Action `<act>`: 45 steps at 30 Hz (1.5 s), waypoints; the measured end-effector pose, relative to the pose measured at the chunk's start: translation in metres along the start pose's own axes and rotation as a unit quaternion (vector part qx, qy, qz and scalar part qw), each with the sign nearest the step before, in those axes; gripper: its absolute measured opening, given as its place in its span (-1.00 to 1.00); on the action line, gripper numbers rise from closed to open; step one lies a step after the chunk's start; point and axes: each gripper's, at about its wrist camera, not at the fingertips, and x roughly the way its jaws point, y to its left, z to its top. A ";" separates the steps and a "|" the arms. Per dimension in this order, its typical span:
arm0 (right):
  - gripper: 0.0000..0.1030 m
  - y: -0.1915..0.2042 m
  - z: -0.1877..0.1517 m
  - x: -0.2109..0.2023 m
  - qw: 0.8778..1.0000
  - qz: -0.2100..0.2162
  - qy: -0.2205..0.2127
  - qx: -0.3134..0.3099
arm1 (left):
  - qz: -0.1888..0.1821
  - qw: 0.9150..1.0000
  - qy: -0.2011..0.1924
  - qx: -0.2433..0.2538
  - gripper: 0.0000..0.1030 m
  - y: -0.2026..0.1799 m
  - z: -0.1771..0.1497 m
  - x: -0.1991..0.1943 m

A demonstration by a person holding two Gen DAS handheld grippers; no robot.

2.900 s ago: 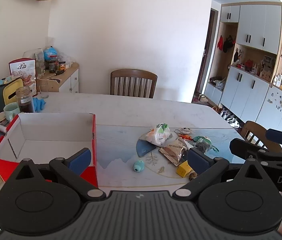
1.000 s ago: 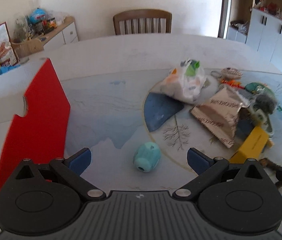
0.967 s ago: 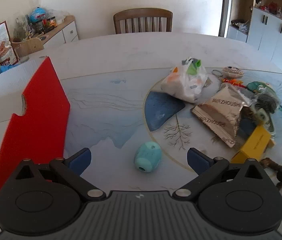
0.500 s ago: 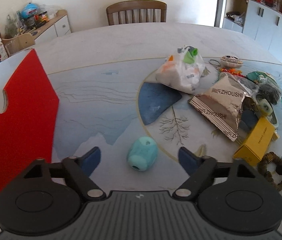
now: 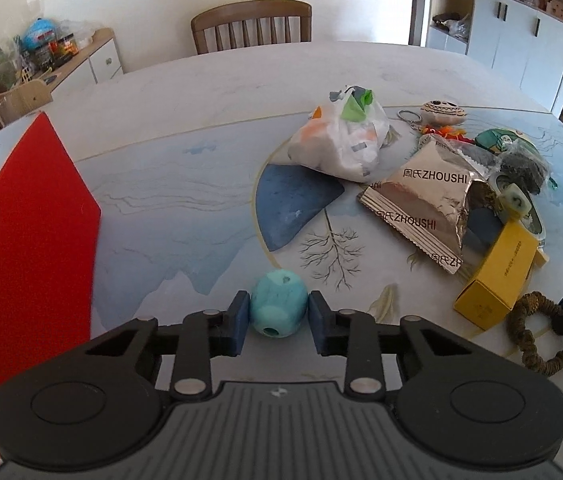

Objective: Organize objects
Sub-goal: 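Close the left gripper on the teal toy while the right gripper grasps the bead bracelet, then carry the teal toy and bead bracelet with both grippers into the cardboard box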

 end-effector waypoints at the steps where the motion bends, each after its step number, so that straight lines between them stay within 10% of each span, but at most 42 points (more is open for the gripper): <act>1: -0.87 -0.001 0.001 -0.002 1.000 0.004 -0.002 0.004 | 0.001 1.000 -0.002 0.000 -0.40 0.000 0.000 -0.001; 23: -0.88 0.022 0.075 -0.081 0.987 0.105 -0.109 -0.048 | -0.014 0.998 -0.034 -0.055 -0.40 0.029 0.018 -0.095; 45: -0.88 0.175 0.181 -0.065 0.972 0.152 -0.160 -0.084 | 0.008 0.995 -0.042 -0.094 -0.40 0.182 0.006 -0.145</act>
